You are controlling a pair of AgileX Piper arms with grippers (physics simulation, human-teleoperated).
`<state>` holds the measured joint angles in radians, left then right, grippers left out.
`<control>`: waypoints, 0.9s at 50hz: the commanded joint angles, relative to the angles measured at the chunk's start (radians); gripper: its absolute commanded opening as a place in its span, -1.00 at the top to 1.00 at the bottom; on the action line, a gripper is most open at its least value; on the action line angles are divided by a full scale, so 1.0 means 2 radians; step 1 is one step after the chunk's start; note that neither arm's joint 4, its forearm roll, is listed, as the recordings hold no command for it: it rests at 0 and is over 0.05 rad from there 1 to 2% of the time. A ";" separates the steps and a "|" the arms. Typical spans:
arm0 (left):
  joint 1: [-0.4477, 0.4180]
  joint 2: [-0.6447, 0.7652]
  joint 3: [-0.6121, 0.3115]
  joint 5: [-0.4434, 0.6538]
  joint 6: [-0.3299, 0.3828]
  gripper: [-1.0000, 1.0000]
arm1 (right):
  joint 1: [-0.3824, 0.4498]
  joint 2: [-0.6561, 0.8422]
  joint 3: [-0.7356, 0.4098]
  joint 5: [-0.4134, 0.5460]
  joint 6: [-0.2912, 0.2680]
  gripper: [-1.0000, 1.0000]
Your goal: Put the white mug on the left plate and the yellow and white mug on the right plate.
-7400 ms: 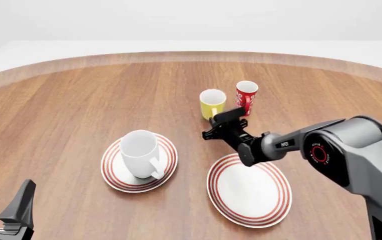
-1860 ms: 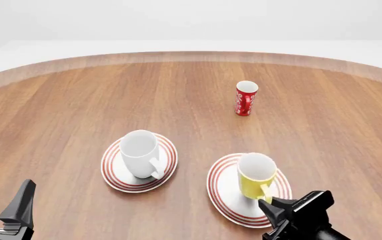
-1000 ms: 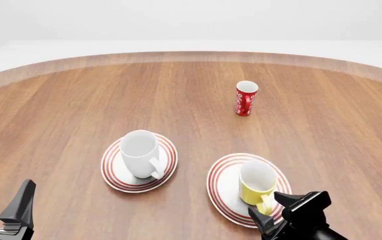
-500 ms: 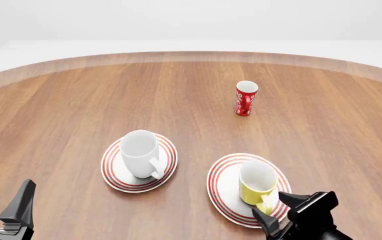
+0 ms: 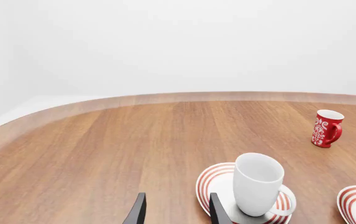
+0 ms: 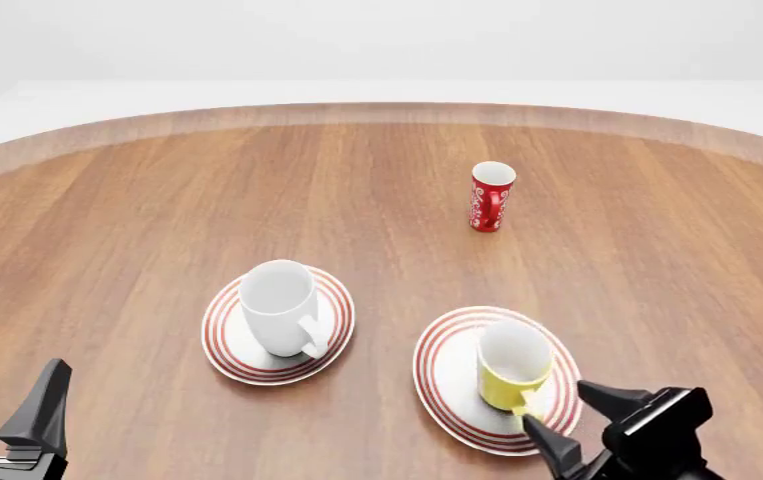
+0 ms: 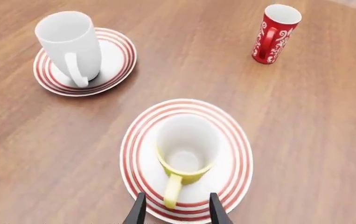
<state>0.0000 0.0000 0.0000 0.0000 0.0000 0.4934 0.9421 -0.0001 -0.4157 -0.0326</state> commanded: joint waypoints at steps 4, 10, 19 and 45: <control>0.000 0.000 0.000 0.000 0.000 -1.00 | -0.020 -0.110 0.000 0.088 -0.004 -1.00; 0.000 0.000 0.000 0.000 0.000 -1.00 | -0.029 -0.130 0.000 0.103 -0.007 -1.00; 0.000 0.000 0.000 0.000 0.000 -1.00 | -0.056 -0.189 0.000 0.152 -0.016 -1.00; 0.000 0.000 0.000 0.000 0.000 -1.00 | -0.115 -0.260 0.000 0.204 -0.026 -1.00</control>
<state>0.0000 0.0000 0.0000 0.0000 0.0000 0.3003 0.4437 -0.0001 -0.0187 -0.0864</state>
